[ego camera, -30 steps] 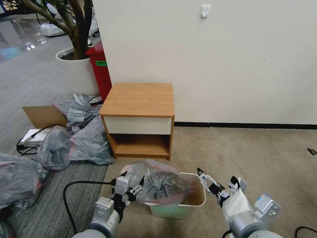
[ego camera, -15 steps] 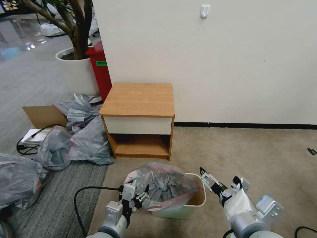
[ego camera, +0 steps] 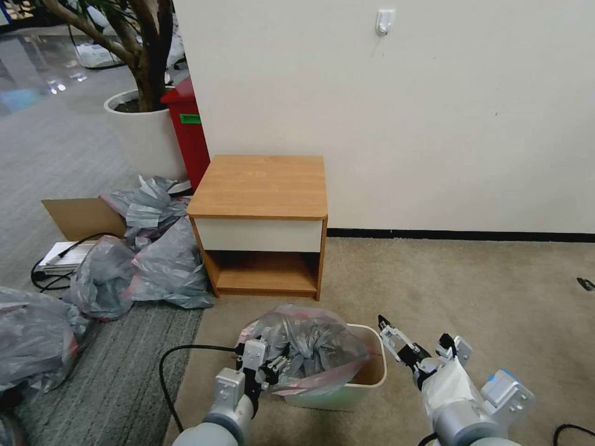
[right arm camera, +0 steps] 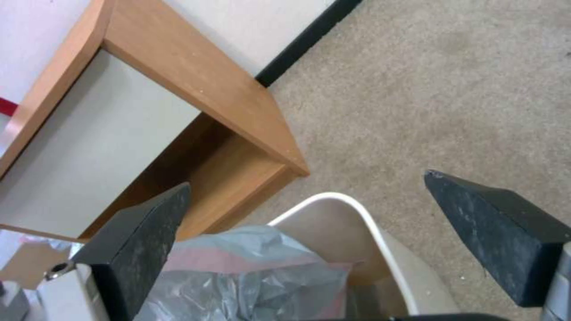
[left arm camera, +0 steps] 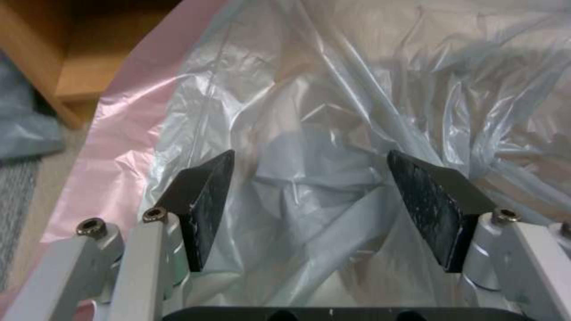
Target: Pick up the garbage bag from the table and place it over the trash can.
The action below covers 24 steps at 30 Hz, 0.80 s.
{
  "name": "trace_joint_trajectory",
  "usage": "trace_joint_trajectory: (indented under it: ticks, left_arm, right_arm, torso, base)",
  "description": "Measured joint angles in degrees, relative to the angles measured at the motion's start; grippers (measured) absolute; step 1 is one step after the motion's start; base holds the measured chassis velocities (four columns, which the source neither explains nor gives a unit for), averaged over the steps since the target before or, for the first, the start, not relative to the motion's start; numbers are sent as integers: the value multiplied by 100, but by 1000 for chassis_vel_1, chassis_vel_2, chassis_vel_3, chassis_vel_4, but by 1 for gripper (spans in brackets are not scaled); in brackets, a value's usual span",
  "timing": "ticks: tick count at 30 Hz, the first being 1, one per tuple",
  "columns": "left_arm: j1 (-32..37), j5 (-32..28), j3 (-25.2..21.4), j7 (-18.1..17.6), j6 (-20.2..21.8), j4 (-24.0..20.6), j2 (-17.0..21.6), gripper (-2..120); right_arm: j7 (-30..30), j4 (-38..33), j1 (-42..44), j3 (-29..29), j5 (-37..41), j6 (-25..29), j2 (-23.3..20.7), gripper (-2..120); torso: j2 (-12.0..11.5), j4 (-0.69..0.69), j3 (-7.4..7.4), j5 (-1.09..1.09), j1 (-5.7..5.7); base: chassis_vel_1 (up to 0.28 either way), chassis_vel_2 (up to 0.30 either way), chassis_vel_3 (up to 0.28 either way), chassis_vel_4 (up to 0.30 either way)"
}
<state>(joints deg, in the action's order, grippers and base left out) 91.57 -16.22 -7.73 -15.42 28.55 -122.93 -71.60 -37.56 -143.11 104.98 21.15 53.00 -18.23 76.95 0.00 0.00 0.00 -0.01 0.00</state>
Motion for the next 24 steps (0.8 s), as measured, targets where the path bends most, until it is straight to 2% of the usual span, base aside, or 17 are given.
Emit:
trace_joint_trajectory:
  ticks: [2, 5, 15, 21, 24]
  left_arm:
    - [-12, -17, 11, -29, 21, 1, -1, 69]
    - [-74, -168, 123, -349, 265, -39, -27, 66]
    - [128, -168, 23, -403, 249, -415, -16, 64]
    - [78, -164, -17, -460, 263, -291, -22, 63]
    - [8, -164, 23, -513, 266, -157, -52, 59]
  right_arm:
    - [0, 2, 4, 1, -7, 3, 1, 100]
    - [1, 20, 43, 32, -79, 40, 3, 100]
    - [29, 169, 6, -25, -245, 104, -3, 100]
    - [36, 246, -17, -91, -310, 165, 5, 100]
    - [37, 269, -13, -86, -321, 183, 9, 100]
  torso:
    - [0, 0, 0, 0, -1]
    - [0, 0, 0, 0, 0]
    - [0, 0, 0, 1, 0]
    - [0, 1, 0, 0, 0]
    - [0, 0, 0, 0, 0]
  base:
    - [0, 0, 0, 0]
    - [0, 0, 0, 0]
    - [0, 0, 0, 0]
    - [0, 0, 0, 0]
    - [0, 0, 0, 0]
